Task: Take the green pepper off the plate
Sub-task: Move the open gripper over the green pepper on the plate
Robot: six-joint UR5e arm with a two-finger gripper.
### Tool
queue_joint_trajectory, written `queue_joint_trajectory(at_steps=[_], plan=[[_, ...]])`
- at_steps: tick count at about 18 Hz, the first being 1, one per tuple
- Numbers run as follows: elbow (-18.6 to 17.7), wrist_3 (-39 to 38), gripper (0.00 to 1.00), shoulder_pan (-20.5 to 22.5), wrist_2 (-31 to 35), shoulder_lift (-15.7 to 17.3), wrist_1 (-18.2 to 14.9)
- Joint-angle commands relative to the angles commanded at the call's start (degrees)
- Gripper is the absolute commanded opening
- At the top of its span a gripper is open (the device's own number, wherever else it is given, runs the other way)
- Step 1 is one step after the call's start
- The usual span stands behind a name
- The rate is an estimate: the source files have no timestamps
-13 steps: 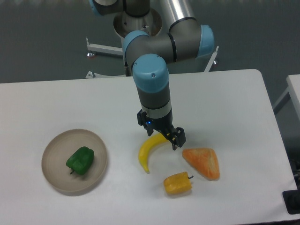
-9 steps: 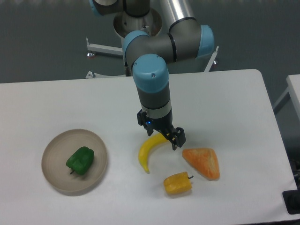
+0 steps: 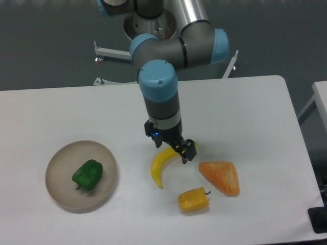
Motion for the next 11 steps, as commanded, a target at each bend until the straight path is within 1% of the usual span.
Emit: queue_joint_trajectory(at_steps=[2,4,7,9,11], plan=[[-0.17,-2.02,1.00,-0.97,-1.75,-0.09,0.00],[-0.26,-3.43,1.00,-1.15,-6.04,0.00,-0.09],[-0.35,-8.60,1.00,-1.50,-12.46,-0.52,-0.09],[-0.26,-12.47,1.00,-3.16,-14.06,-1.49,0.09],[0.00,-16.34,1.00,-5.27,-14.15,-2.89,0.26]])
